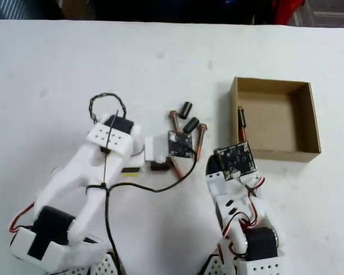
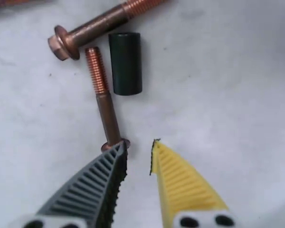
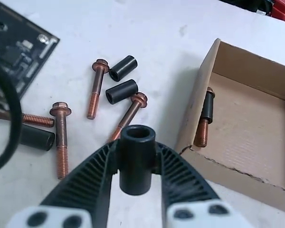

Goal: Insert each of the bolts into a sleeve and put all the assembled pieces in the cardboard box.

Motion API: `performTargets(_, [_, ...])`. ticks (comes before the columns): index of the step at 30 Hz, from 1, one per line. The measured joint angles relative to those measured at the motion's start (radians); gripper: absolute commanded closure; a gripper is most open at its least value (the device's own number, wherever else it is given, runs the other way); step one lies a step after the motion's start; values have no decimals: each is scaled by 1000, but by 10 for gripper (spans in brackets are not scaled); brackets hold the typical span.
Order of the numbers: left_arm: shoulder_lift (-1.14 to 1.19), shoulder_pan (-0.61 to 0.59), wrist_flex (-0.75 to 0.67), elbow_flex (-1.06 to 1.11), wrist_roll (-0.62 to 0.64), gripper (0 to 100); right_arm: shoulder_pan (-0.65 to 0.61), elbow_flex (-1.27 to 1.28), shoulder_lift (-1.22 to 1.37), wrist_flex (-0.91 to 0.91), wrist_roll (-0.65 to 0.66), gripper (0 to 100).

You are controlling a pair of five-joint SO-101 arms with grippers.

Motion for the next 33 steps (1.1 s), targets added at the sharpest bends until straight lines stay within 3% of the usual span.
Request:
performTargets(9, [0,0,-6,46,0,880,0,0,0,6,0,981])
performTargets(23, [5,2,-199,52,0,880,0,0,0,29,0,981])
performTargets(33, [265,-17,-164,-104,-14,880,0,0,0,29,0,981])
